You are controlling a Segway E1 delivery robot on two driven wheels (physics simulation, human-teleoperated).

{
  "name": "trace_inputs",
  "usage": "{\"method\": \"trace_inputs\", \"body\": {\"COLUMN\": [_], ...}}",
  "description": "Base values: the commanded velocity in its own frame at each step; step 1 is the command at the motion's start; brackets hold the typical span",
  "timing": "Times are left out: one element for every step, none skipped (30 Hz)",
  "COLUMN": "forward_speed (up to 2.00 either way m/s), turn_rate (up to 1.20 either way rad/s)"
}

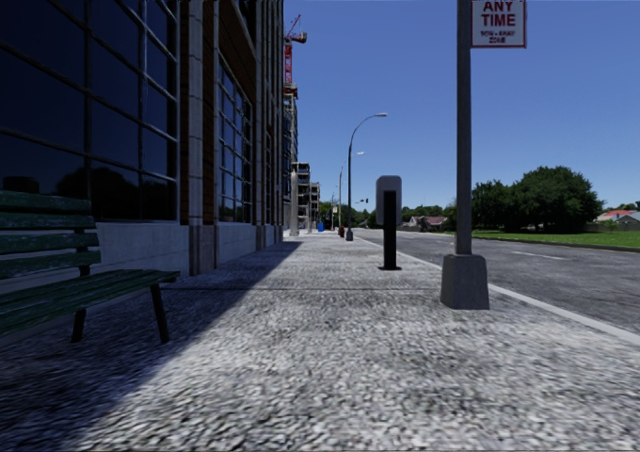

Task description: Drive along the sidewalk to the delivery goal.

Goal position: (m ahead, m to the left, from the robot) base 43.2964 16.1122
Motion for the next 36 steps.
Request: {"method": "trace_inputs", "body": {"forward_speed": [2.00, 2.00, 2.00, 2.00, 2.00, 2.00, 2.00, 2.00, 2.00, 2.00, 2.00, 2.00, 2.00, 2.00, 2.00, 2.00, 2.00, 2.00, 2.00, 2.00, 2.00, 2.00, 2.00, 2.00, 2.00, 2.00, 2.00, 2.00, 2.00, 2.00, 2.00, 2.00, 2.00, 2.00, 2.00, 2.00], "turn_rate": [0.00, 0.00, 0.00, 0.00, 0.00, 0.00, 0.00, 0.00, 0.00, 0.00, 0.00, 0.00, 0.00, 0.00, 0.00, 0.00, 0.00, 0.00, 0.00, 0.00, 0.00, 0.00, 0.00, 0.00, 0.00, 0.00, 0.00, 0.00, 0.00, 0.00, 0.00, 0.00, 0.00, 0.00, 0.00, 0.00]}}
